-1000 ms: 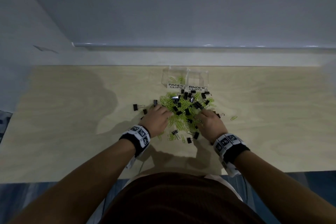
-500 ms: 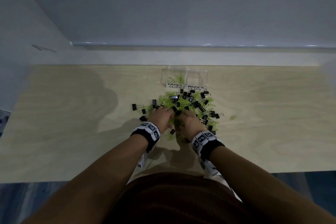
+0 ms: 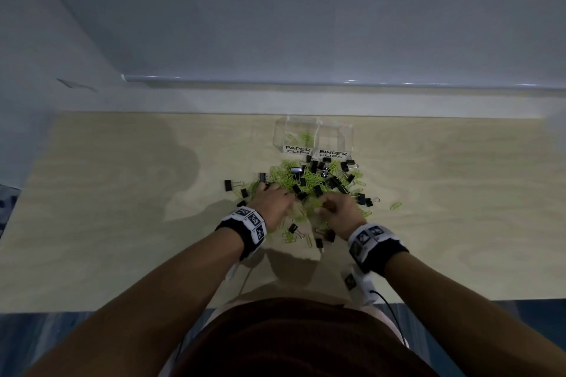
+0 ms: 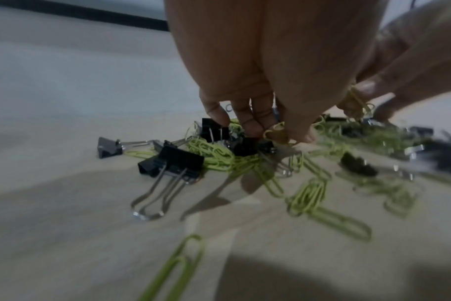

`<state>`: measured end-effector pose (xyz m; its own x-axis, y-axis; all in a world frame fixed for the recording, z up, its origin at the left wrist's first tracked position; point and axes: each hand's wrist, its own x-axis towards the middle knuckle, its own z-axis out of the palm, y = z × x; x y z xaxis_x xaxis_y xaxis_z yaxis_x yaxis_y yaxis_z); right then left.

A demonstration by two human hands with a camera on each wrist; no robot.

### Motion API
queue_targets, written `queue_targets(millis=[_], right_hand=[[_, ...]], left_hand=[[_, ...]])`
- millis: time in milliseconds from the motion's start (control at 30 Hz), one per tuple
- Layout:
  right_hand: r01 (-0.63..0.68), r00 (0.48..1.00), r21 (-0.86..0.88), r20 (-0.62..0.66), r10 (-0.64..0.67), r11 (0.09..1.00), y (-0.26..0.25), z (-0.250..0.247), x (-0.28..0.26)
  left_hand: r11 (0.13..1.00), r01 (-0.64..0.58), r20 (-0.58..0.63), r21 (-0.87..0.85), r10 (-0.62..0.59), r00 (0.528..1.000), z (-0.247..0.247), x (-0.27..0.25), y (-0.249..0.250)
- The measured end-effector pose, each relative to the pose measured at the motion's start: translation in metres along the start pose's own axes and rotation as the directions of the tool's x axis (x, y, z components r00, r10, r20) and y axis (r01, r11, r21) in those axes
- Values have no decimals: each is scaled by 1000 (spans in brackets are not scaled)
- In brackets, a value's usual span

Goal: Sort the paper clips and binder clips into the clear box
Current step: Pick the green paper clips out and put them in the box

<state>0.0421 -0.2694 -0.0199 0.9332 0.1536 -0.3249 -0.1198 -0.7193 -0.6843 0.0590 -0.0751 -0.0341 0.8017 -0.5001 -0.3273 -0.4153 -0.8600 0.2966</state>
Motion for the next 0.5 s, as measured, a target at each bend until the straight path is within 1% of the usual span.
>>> queue_targets(millis=[67, 133, 200, 267, 333, 433, 467, 500], right_hand=[[-57, 998, 211, 5, 58, 976, -2, -11, 4], [-88, 996, 346, 20, 86, 934, -7, -24, 11], [-139, 990, 488, 51, 131, 862, -15, -36, 23], [-163, 986, 576, 59, 159, 801, -26, -47, 40], [-151, 986, 603, 33, 165, 783, -39, -55, 59], [-121, 982, 591, -44, 181, 798, -60, -62, 88], [-118, 978, 576, -74, 195, 809, -65, -63, 99], [-113, 973, 550, -109, 205, 827, -71, -62, 108]], left_hand=[[974, 48, -42, -221, -59, 997, -7, 0, -2], [877, 78, -71, -474, -126, 989, -18, 2, -2], [783, 84, -108, -616, -190, 976, -33, 7, -2], [733, 80, -171, -676, -261, 950, -50, 17, -3], [671, 91, -209, -735, -353, 912, -67, 34, -6], [595, 120, -224, -794, -470, 854, -86, 66, -12], [592, 123, -239, -796, -494, 836, -90, 76, -14], [614, 130, -259, -778, -502, 825, -94, 84, -15]])
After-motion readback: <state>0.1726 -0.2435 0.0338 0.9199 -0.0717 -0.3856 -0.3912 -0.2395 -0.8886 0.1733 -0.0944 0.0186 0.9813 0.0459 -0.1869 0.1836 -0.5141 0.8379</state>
